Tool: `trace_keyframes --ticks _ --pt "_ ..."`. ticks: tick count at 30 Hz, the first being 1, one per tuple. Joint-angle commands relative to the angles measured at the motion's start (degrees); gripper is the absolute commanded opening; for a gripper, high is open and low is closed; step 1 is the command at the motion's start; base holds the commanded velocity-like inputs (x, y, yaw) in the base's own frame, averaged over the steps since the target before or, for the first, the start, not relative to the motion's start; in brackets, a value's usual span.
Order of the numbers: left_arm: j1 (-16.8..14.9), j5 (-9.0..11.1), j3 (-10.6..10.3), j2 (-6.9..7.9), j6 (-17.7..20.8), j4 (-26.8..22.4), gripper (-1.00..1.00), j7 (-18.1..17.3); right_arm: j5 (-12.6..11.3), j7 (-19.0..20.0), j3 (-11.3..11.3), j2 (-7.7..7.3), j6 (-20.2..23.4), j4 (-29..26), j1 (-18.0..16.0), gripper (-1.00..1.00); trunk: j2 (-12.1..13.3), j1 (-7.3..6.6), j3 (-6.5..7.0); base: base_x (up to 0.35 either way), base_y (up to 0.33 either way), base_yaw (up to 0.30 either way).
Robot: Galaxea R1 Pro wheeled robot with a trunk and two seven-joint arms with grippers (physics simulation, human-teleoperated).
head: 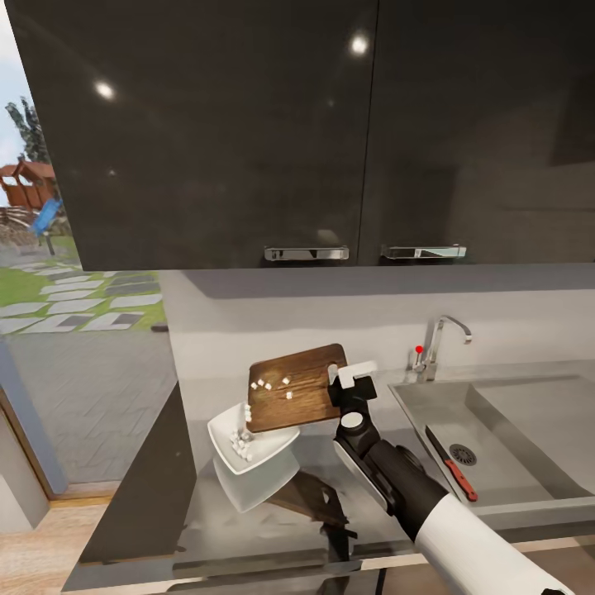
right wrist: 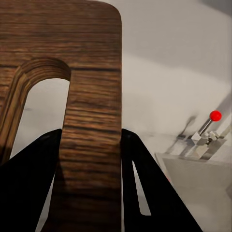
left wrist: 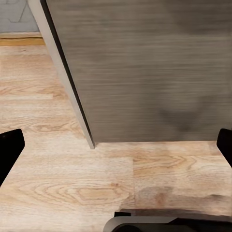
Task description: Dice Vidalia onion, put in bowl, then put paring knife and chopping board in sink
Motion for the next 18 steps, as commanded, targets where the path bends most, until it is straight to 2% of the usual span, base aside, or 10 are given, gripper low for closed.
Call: trace_keyframes --ticks 1,7,18 --pt "0.0 0.5 -0.4 0.08 -0.1 -0.1 1.00 0.3 -0.2 -0.4 0.4 -0.02 0.2 0.0 -0.1 -1.00 0.0 0.02 -0.01 0.000 0.000 0.000" --pt "0.0 0.5 -0.4 0.08 -0.1 -0.1 1.00 0.3 -0.1 -0.4 2.3 -0.02 0.2 0.1 -0.1 -1.00 0.0 0.02 -0.01 0.000 0.000 0.000" --pt "0.0 0.5 -0.4 0.08 -0.1 -0.1 1.00 0.3 -0.1 -0.5 2.6 0.05 0.2 0.1 -0.1 -1.00 0.0 0.02 -0.01 0.000 0.000 0.000"
